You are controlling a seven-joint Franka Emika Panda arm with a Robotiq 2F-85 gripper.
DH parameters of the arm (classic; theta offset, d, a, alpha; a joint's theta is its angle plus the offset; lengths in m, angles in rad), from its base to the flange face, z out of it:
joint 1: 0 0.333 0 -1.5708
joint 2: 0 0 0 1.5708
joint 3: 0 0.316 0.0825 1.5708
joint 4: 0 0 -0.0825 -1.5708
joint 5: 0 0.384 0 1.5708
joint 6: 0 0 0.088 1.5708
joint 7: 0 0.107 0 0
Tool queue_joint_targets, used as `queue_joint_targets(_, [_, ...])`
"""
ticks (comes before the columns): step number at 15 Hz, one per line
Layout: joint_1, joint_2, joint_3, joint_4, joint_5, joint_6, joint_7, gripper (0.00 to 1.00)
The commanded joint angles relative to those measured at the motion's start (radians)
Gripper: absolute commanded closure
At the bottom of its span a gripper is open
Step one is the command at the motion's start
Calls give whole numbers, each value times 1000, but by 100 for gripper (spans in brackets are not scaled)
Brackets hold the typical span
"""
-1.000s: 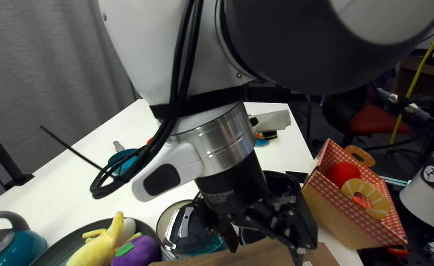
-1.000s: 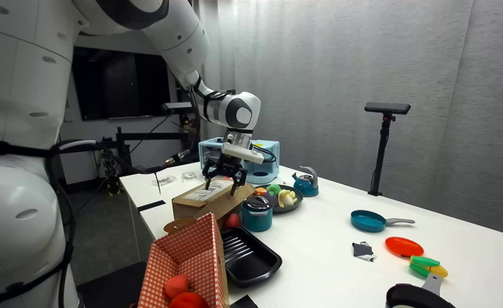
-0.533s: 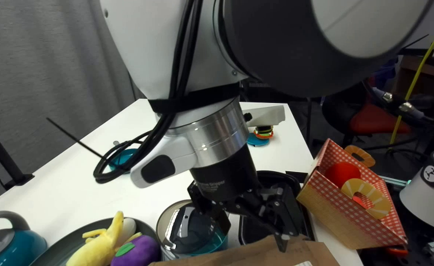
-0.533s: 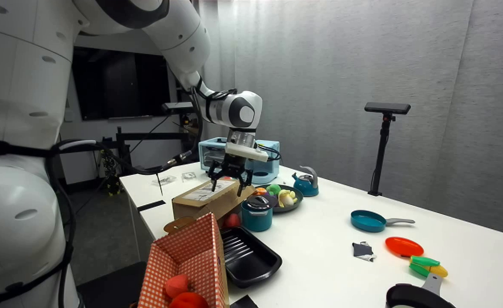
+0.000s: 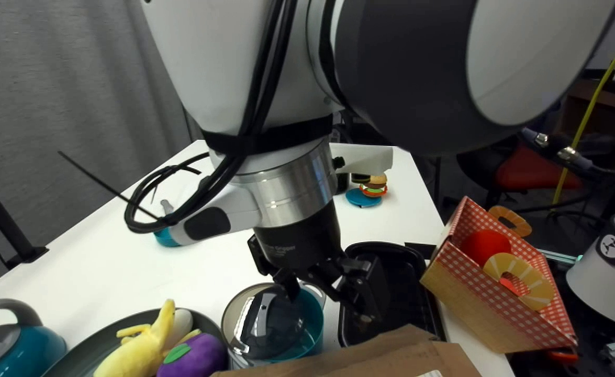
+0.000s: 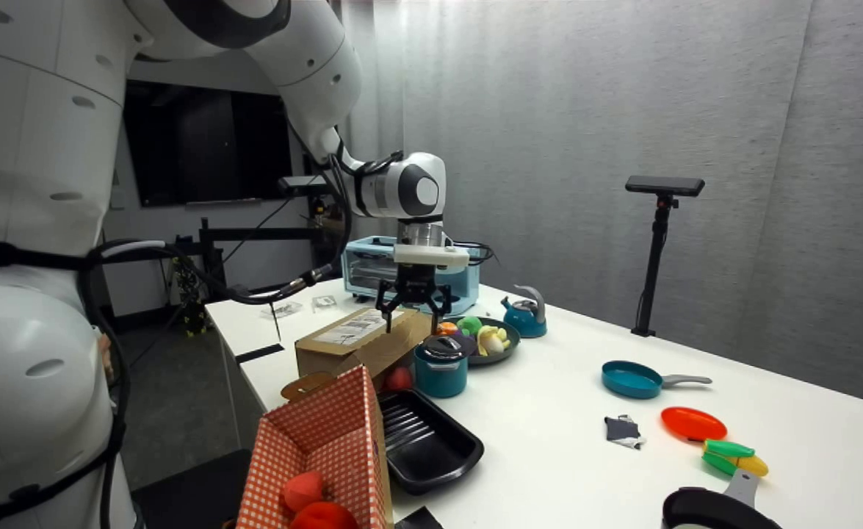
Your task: Remove the lid from the blue pot and place it on the black tray
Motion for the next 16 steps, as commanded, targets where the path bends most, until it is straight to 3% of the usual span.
queue_joint_targets(1, [12,-8,-10,-3,-82,34,73,0])
queue_joint_targets(5, [11,-7,-10,-6,-136,71,126,0])
queue_joint_targets(6, [-5,159,-44,82,-190,148,122,0])
queue_joint_targets(8, [-18,218,-50,126,-180,158,108,0])
queue_joint_targets(9, [-12,94,-30,31,-161,136,109,0])
queue_joint_targets(12, [-24,198,-47,98,-167,160,108,0])
queue_joint_targets(16, [-24,205,-46,115,-167,160,108,0])
